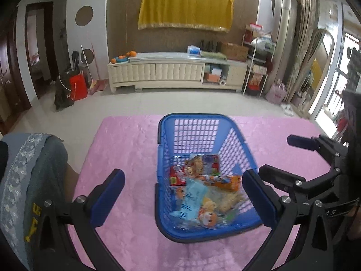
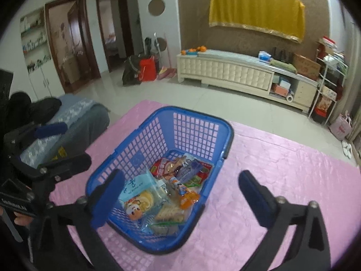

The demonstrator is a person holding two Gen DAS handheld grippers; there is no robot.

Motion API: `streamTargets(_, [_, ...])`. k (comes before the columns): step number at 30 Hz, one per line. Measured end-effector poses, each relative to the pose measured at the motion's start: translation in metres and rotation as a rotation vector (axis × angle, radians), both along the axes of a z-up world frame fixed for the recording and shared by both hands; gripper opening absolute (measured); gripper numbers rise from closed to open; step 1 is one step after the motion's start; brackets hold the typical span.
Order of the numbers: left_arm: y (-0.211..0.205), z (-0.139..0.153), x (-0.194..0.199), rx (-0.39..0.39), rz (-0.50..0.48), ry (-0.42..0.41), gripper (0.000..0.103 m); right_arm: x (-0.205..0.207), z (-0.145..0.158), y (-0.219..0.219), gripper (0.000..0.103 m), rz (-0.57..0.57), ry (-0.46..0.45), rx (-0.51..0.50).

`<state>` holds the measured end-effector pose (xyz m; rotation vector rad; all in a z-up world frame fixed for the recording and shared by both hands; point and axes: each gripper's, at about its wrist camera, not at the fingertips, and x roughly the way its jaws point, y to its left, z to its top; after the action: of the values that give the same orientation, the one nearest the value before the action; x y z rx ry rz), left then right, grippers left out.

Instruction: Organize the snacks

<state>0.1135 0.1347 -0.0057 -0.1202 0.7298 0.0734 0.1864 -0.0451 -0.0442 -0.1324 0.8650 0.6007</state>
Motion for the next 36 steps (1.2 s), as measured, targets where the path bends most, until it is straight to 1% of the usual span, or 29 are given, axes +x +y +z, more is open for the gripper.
streamTargets(2, [-0.006,0.004,-0.008,0.001,0.005,-0.015,0.103,-0.007,0.005,-0.009,0.103,-0.017,-0.001,0.017])
streamTargets(5, [-0.015,0.009,-0.023,-0.005,0.003,-0.038,0.103,-0.021,0.015,-0.022,0.103,-0.040,-0.026,0.022])
streamTargets(8, [-0.032,0.017,-0.041,0.042,0.023,-0.090,0.103,-0.033,0.023,-0.033,0.103,-0.055,-0.032,0.038])
streamTargets(12, [-0.048,0.028,-0.065,0.046,0.023,-0.140,0.103,-0.056,0.038,-0.051,0.103,-0.085,-0.053,0.078])
streamTargets(14, [-0.055,0.033,-0.079,0.040,0.020,-0.168,0.103,-0.067,0.047,-0.060,0.103,-0.104,-0.072,0.084])
streamTargets(18, [-0.070,0.037,-0.107,0.021,0.035,-0.217,0.103,-0.098,0.064,-0.073,0.103,-0.123,-0.139,0.088])
streamTargets(22, [-0.085,0.036,-0.128,0.029,0.022,-0.228,0.103,-0.126,0.072,-0.086,0.103,-0.153,-0.181,0.088])
streamTargets(26, [-0.094,0.035,-0.142,0.009,0.003,-0.235,0.103,-0.148,0.072,-0.097,0.103,-0.185,-0.184,0.119])
streamTargets(29, [-0.100,0.035,-0.155,0.027,0.000,-0.248,0.103,-0.161,0.071,-0.101,0.103,-0.196,-0.182,0.117])
streamTargets(32, [-0.107,0.032,-0.164,0.055,-0.002,-0.260,0.103,-0.175,0.068,-0.101,0.103,-0.212,-0.208,0.102])
streamTargets(36, [-0.110,0.026,-0.172,0.051,-0.009,-0.250,0.103,-0.185,0.062,-0.103,0.103,-0.230,-0.200,0.102])
